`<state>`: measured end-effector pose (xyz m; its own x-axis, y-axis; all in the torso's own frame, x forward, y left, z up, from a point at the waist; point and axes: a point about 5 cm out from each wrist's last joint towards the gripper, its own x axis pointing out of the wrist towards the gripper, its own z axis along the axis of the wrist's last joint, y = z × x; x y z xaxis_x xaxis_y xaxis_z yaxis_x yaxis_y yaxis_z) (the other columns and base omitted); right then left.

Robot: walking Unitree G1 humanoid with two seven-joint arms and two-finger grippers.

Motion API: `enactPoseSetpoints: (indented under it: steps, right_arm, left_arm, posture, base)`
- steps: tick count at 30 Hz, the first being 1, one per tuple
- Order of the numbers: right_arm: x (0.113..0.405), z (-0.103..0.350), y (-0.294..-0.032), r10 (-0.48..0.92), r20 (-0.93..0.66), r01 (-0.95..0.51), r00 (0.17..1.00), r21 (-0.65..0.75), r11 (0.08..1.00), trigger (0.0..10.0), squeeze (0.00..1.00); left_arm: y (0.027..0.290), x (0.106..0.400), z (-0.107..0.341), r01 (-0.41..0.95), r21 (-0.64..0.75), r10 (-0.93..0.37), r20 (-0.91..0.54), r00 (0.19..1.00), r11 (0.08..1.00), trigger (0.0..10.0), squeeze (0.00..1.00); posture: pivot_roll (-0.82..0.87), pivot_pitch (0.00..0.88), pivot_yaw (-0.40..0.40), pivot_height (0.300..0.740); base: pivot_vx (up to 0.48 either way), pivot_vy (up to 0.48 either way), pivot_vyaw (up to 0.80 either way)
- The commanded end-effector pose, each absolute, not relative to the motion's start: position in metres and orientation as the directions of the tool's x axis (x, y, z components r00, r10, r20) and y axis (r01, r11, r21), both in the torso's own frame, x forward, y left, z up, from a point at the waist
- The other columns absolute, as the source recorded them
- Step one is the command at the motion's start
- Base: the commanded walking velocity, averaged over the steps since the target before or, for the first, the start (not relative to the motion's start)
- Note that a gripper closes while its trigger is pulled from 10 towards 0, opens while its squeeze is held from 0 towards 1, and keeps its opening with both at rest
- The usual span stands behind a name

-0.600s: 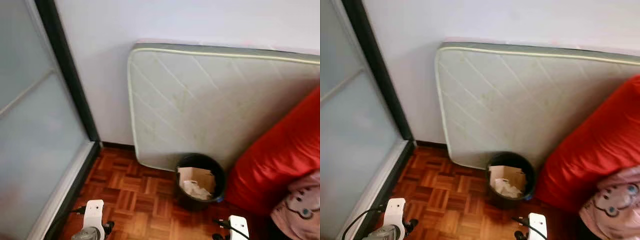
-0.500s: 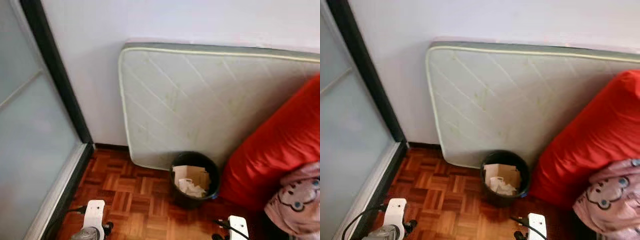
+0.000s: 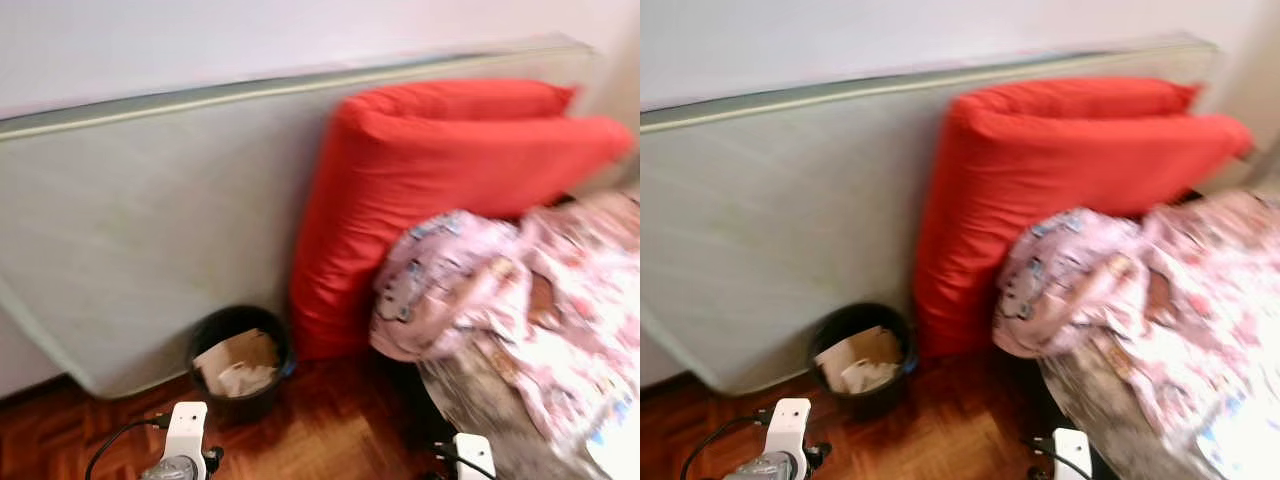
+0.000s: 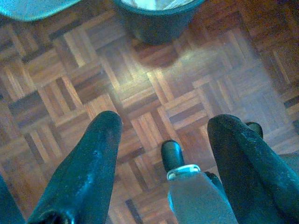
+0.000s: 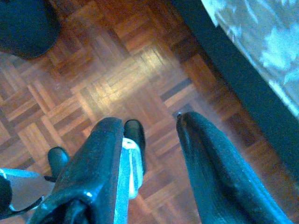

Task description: Clean up the room

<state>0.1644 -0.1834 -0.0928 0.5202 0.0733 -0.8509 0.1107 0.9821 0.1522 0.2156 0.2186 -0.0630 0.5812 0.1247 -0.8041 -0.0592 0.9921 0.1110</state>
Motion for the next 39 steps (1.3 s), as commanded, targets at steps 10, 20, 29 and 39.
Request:
enactPoseSetpoints:
  steps: [10, 20, 29, 39]
  right_arm:
    - [0.1643, -0.0926, -0.1856, 0.065, -0.852, 0.108, 0.519, 0.140, 0.984, 10.0, 0.00]
    - [0.1656, -0.0920, -0.1860, 0.065, -0.851, 0.107, 0.522, 0.141, 0.984, 10.0, 0.00]
    - [0.1666, -0.0917, -0.1851, 0.067, -0.850, 0.108, 0.523, 0.144, 0.984, 10.0, 0.00]
    - [0.1667, -0.0917, -0.1851, 0.066, -0.850, 0.109, 0.522, 0.144, 0.984, 10.0, 0.00]
  left_arm:
    - [0.2188, 0.2129, -0.0647, -0.052, 0.115, 0.124, -0.813, 0.569, 0.992, 10.0, 0.00]
    - [0.2186, 0.2143, -0.0639, -0.050, 0.117, 0.125, -0.811, 0.572, 0.992, 10.0, 0.00]
    - [0.2193, 0.2148, -0.0635, -0.052, 0.117, 0.125, -0.811, 0.571, 0.992, 10.0, 0.00]
    - [0.2193, 0.2151, -0.0633, -0.058, 0.111, 0.124, -0.810, 0.573, 0.992, 10.0, 0.00]
  posture:
    - [-0.05, 0.000, -0.050, 0.740]
    - [-0.05, 0.000, -0.053, 0.740]
    - [-0.05, 0.000, -0.049, 0.740]
    - [-0.06, 0.000, -0.049, 0.740]
  base:
    - [0.000, 0.000, -0.79]
    - [0.000, -0.138, -0.79]
    - [0.000, 0.000, -0.79]
    - [0.000, 0.000, -0.79]
